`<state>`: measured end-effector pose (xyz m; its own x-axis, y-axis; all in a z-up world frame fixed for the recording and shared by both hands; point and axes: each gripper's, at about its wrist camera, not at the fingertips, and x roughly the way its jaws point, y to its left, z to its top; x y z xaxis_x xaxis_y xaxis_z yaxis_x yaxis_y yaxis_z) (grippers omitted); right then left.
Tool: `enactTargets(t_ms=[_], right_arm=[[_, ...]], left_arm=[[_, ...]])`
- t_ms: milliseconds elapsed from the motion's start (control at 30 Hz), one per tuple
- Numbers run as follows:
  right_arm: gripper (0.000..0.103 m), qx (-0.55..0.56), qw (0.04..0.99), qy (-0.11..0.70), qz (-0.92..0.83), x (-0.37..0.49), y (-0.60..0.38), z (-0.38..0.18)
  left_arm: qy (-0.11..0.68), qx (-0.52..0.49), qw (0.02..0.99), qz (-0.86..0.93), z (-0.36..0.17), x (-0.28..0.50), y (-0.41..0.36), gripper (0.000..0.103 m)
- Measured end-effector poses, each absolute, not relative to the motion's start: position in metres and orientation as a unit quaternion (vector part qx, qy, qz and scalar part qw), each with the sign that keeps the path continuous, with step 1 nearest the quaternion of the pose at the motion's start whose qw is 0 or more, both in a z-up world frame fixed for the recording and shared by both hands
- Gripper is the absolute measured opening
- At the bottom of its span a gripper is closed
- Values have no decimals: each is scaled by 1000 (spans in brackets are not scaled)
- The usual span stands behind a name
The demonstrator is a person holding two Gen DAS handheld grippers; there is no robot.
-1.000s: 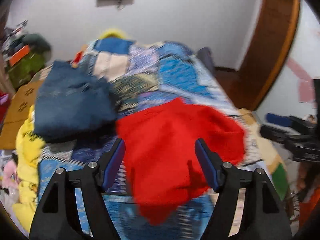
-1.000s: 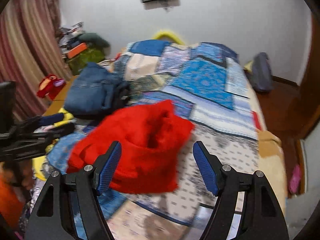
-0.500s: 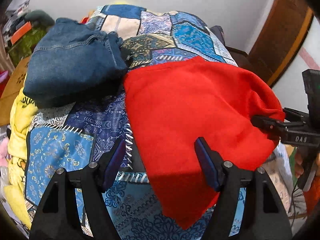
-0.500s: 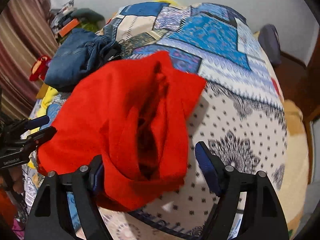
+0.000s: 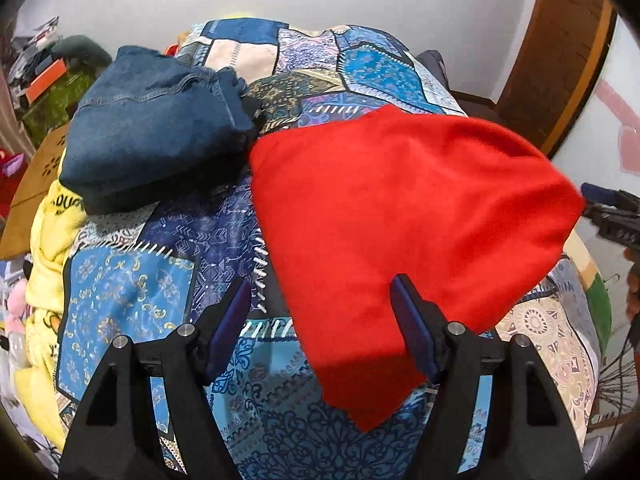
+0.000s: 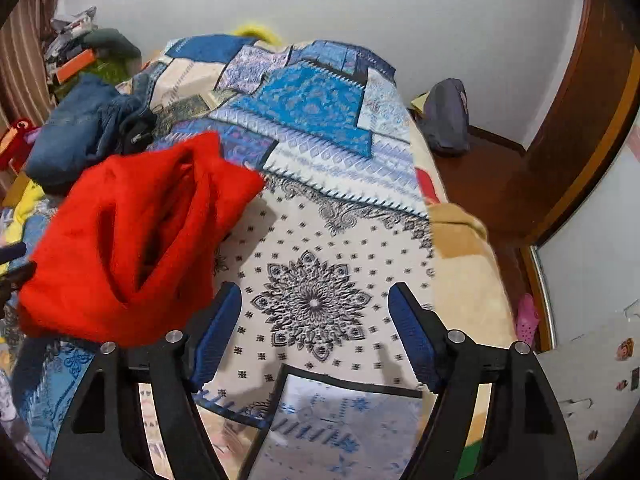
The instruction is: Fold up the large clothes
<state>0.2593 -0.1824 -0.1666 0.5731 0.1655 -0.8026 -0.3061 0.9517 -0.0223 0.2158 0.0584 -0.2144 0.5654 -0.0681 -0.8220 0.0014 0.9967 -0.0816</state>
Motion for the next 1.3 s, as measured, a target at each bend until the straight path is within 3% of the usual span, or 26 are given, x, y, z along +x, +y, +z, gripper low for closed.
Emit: enactTargets(t_ms=[267, 467, 667, 833, 967, 1300], right_arm=[[73, 10, 866, 432, 250, 272, -148, -124], [73, -16, 837, 476, 271, 301, -102, -160], [73, -6, 826, 522, 213, 336, -140, -196], [70, -33, 870, 473, 134, 327, -169, -166], [72, 20, 867, 467, 176, 314, -186, -139], [73, -36, 842, 447, 298, 275, -124, -126]], left_arm=[[466, -38, 884, -17, -214, 213, 58, 72], [468, -35, 883, -19, -214, 210, 59, 72], [468, -41, 883, -21, -214, 209, 59, 72], [464, -27, 885, -13, -213, 207, 58, 72], [459, -34, 888, -11, -206, 206, 65, 71], [452, -33, 891, 31, -195, 215, 83, 71]])
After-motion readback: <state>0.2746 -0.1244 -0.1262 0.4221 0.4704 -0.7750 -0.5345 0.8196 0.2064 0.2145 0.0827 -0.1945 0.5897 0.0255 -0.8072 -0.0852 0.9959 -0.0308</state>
